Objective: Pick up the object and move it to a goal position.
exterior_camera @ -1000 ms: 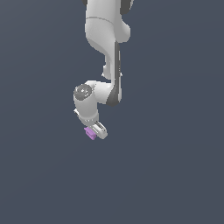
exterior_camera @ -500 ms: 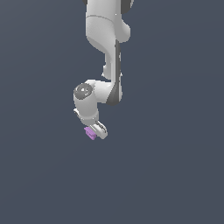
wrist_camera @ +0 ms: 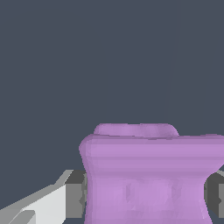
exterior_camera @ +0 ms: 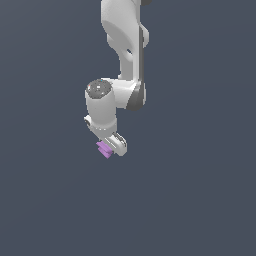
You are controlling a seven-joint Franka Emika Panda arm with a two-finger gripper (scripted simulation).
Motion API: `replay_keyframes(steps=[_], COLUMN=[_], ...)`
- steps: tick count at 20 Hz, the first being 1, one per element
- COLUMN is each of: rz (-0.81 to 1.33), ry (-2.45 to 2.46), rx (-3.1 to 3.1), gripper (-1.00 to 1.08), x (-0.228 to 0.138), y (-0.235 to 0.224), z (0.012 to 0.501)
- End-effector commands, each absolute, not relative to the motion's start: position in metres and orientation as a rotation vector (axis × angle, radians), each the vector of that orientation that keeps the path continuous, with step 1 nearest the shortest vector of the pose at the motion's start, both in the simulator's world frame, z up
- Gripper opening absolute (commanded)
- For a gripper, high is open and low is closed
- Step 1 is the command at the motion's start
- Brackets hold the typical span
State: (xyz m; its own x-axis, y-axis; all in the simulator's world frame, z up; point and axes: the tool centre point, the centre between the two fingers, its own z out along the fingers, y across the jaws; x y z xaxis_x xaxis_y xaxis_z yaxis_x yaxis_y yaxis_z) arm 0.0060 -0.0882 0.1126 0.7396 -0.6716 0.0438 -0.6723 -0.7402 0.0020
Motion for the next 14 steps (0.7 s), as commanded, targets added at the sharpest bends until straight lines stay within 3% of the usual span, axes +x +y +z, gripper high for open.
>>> replay_keyframes(steps=[1,14], rz=[0.089,0.237], ry=[-1.116,-1.056], rx=[2.909,2.876], gripper=[-1.0,-1.0], x=[0.014,0.058], y=[-0.08,-0.023], z=[0.141,0.31])
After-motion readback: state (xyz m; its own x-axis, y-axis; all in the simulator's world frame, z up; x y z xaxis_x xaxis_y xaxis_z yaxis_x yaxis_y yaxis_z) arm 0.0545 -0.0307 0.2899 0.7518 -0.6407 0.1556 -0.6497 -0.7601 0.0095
